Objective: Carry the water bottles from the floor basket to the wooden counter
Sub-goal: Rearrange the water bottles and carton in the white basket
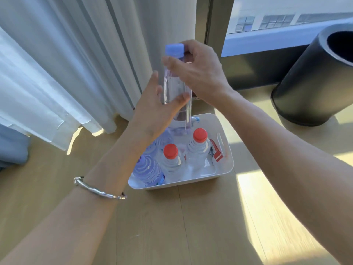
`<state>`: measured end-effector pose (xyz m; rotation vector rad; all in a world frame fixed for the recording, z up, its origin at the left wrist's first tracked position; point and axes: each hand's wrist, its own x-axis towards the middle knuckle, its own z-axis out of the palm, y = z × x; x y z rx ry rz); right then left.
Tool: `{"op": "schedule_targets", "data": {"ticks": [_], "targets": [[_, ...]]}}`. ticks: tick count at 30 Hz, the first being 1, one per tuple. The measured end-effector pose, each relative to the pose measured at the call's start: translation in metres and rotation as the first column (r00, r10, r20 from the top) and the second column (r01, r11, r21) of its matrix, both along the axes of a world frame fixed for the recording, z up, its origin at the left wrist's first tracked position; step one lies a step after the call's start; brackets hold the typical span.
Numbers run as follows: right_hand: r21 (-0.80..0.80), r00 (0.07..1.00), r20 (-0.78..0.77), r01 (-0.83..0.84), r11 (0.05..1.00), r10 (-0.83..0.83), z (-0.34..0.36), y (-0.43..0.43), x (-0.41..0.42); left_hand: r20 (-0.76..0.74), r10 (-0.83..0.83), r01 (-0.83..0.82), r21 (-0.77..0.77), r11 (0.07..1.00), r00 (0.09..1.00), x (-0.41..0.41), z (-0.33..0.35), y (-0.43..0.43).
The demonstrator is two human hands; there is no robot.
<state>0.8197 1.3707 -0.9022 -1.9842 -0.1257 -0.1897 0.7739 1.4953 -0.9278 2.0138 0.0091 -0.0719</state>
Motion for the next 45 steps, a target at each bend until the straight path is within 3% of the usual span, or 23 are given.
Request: {"op": "schedule_targets", "data": {"ticks": [4, 8, 12, 27, 45], "targets": [[-0.085, 0.997, 0.045, 0.065, 0.994, -0.061, -0.015, -0.005, 0.006, -0.147, 0.083, -0.040, 0.276, 0.960, 0.986, -0.003, -0.013, 0.027], [-0.273, 0.994, -0.108, -0.036, 0.961, 0.007, -0.046, -0.008, 0.004, -0.309, 0.023, 0.127, 0.456, 0.881, 0.951, -0.014, -0.026, 0.044], [-0.364, 0.972, -0.233, -0.074, 0.928, -0.013, -0.077, -0.016, 0.001, -0.330, -0.039, 0.228, 0.557, 0.799, 0.943, -0.015, -0.028, 0.044], [-0.594, 0.954, -0.300, -0.167, 0.787, -0.024, -0.093, -0.034, -0.008, -0.408, -0.069, 0.325, 0.604, 0.728, 0.911, -0.011, -0.038, 0.045], [-0.638, 0.930, -0.365, -0.212, 0.740, -0.048, -0.100, -0.045, -0.008, -0.406, -0.090, 0.329, 0.570, 0.753, 0.909, -0.013, -0.038, 0.047]]}}
